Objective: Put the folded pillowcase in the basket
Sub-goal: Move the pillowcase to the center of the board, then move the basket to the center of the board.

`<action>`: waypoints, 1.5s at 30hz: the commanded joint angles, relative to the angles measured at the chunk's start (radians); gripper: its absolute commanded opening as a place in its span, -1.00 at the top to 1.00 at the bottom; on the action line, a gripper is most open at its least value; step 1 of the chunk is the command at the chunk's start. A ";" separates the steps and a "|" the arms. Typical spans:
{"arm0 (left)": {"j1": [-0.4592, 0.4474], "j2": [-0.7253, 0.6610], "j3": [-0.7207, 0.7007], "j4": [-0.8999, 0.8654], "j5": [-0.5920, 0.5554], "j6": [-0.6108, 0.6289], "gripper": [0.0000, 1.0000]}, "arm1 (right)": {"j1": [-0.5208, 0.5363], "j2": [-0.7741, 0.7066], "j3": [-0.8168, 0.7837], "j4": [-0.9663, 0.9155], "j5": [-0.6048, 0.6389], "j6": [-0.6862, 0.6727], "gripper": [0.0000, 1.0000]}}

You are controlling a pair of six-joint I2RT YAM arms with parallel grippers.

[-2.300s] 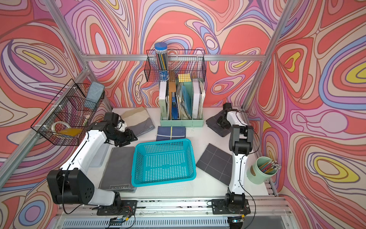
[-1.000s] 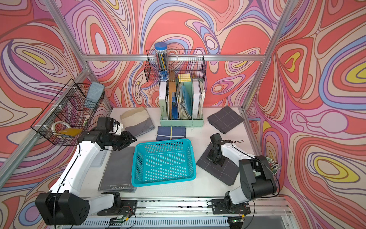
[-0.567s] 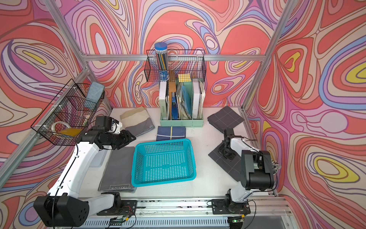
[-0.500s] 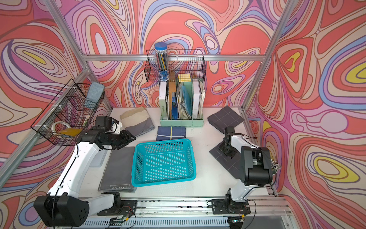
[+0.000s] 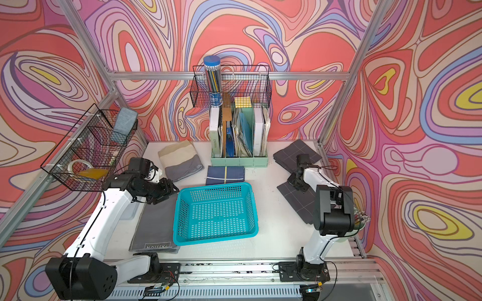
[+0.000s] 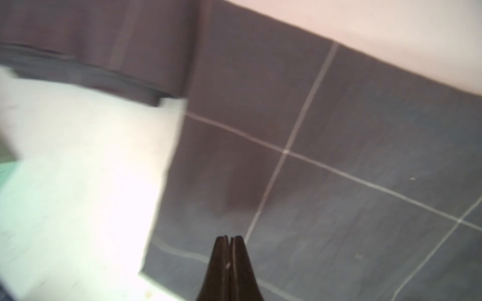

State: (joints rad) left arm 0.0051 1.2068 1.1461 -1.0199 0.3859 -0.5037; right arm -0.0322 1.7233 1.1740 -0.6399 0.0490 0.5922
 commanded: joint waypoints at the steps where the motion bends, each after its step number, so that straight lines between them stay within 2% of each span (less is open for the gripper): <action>1: -0.005 -0.011 -0.020 -0.071 -0.050 0.015 -0.34 | 0.169 -0.155 0.065 -0.083 -0.035 -0.091 0.76; 4: -0.005 0.016 -0.026 -0.104 -0.057 0.031 -0.37 | 0.248 -0.219 0.049 -0.101 -0.244 -0.112 0.34; 5: -0.005 0.017 -0.029 -0.108 -0.062 0.033 -0.37 | 0.259 -0.229 0.031 -0.098 -0.303 -0.131 0.27; 8: -0.005 0.010 -0.044 -0.101 -0.060 0.038 -0.37 | 0.296 -0.236 -0.017 -0.107 -0.422 -0.175 0.19; 15: -0.005 0.073 -0.078 -0.076 0.032 0.058 -0.32 | 0.424 -0.220 -0.072 -0.107 -0.489 -0.215 0.09; 18: -0.007 0.085 -0.080 -0.067 0.034 0.054 -0.32 | 0.455 -0.216 -0.086 -0.096 -0.522 -0.224 0.07; 21: -0.013 0.102 -0.086 -0.062 0.051 0.057 -0.31 | 0.478 -0.199 -0.084 -0.115 -0.505 -0.238 0.07; 26: -0.048 0.122 -0.092 -0.049 0.033 0.060 -0.30 | 0.482 -0.192 -0.083 -0.154 -0.451 -0.246 0.20; 29: -0.057 0.132 -0.103 -0.038 0.038 0.060 -0.30 | 0.482 -0.187 -0.099 -0.152 -0.452 -0.250 0.49; 30: -0.057 0.132 -0.105 -0.032 0.036 0.056 -0.29 | 0.481 -0.184 -0.105 -0.147 -0.446 -0.245 0.68; 34: -0.059 0.115 -0.092 -0.019 0.049 0.044 -0.29 | 0.483 -0.171 -0.122 -0.141 -0.369 -0.217 0.94; 43: -0.059 0.096 0.037 -0.097 -0.002 0.081 -0.31 | 0.476 -0.194 -0.077 -0.263 0.014 -0.164 1.00; 45: -0.059 0.101 0.063 -0.114 -0.038 0.096 -0.31 | 0.450 -0.209 -0.076 -0.275 0.028 -0.145 1.00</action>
State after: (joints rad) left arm -0.0475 1.3228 1.1690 -1.0805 0.3973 -0.4438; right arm 0.4530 1.5105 1.1137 -0.8040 -0.1852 0.4194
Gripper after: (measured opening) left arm 0.653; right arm 0.156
